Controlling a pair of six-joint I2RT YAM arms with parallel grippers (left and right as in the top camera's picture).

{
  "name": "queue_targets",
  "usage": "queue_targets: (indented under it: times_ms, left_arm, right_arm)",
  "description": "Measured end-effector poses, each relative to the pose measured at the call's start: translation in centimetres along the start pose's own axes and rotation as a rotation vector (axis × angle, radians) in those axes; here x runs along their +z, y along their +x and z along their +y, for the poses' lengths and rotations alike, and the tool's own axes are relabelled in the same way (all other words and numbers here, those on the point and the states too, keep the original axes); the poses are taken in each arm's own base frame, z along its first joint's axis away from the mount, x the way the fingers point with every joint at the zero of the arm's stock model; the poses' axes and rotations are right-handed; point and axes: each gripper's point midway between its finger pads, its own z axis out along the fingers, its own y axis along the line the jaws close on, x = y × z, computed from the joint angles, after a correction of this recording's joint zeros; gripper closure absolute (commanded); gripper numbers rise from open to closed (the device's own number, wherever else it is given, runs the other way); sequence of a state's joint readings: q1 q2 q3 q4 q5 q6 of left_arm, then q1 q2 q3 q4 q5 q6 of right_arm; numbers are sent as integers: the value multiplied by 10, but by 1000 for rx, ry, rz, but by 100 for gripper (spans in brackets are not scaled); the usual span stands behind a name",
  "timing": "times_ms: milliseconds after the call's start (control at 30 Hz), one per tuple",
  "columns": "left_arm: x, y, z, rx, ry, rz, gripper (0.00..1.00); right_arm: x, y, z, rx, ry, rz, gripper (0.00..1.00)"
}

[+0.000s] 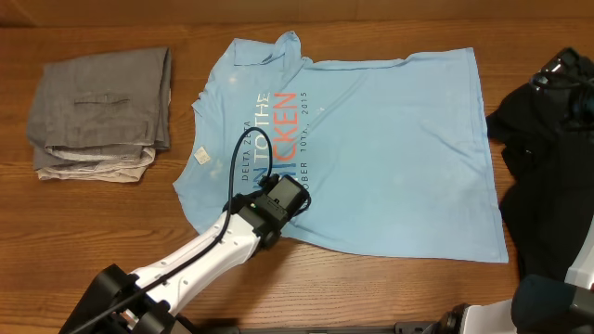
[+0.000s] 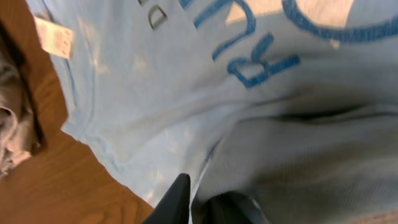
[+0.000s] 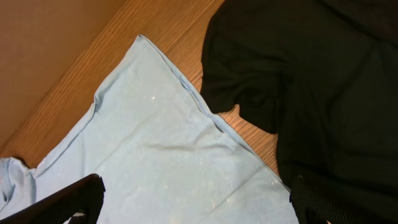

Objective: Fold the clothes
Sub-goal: 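Hold the hem with the left gripper and pull it up-left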

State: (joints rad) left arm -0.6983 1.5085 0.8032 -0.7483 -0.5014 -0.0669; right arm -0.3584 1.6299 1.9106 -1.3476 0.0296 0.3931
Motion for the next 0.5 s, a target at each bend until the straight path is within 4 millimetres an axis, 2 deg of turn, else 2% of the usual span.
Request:
queue_targets:
  times_ms: [133, 233, 500]
  left_arm:
    - [3, 8, 3, -16, 21, 41, 94]
    - [7, 6, 10, -56, 29, 36, 96]
    - [18, -27, 28, -203, 71, -80, 94]
  right_arm:
    - [0, 0, 0, 0, 0, -1, 0]
    - [0, 0, 0, 0, 0, -1, 0]
    - [0, 0, 0, -1, 1, -1, 0]
